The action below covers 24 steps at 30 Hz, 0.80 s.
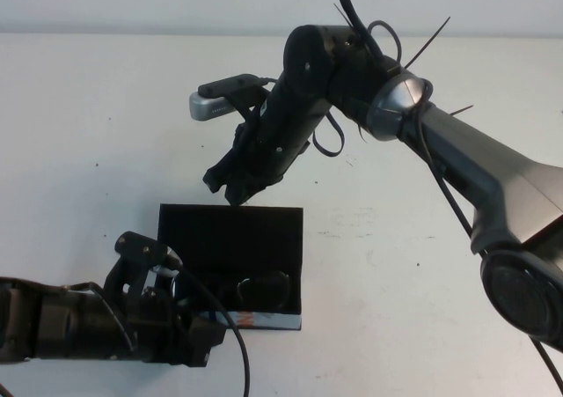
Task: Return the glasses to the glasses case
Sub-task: Close the glasses case
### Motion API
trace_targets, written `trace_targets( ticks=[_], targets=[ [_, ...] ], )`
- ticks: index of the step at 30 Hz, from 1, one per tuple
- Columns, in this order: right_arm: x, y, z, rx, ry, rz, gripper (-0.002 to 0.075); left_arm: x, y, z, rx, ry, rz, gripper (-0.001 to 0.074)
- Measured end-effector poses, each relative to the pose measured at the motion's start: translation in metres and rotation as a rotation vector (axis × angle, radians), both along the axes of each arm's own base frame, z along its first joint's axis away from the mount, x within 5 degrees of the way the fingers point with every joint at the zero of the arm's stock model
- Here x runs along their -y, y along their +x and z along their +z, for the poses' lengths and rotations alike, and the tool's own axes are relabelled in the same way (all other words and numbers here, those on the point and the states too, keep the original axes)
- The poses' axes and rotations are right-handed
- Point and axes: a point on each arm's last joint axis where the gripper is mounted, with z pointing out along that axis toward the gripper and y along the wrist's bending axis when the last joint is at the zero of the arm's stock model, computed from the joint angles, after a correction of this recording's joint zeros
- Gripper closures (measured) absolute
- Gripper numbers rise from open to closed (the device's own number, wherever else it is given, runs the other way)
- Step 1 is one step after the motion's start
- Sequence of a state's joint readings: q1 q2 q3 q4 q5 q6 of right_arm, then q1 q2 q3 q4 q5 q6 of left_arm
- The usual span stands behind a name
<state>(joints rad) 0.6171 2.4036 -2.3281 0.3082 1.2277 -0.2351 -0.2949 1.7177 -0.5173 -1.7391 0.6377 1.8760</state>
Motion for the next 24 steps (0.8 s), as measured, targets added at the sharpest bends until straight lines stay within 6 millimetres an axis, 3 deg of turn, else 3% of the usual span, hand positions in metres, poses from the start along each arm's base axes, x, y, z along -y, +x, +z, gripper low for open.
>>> trace_targets(
  ticks=[8,15,24],
  targets=[
    [-0.005,-0.003,0.003,-0.026,0.05,-0.014,0.0739,0.0,0.0,0.0,0.0,0.0,0.0,0.0735],
    [-0.018,-0.021,0.018,-0.025,0.06,0.022,0.0739,0.0,0.0,0.0,0.0,0.002,0.0,0.0735],
    [-0.008,-0.042,0.018,-0.083,0.002,0.021,0.0739,0.0,0.0,0.0,0.0,0.002,0.0,0.0735]
  ],
)
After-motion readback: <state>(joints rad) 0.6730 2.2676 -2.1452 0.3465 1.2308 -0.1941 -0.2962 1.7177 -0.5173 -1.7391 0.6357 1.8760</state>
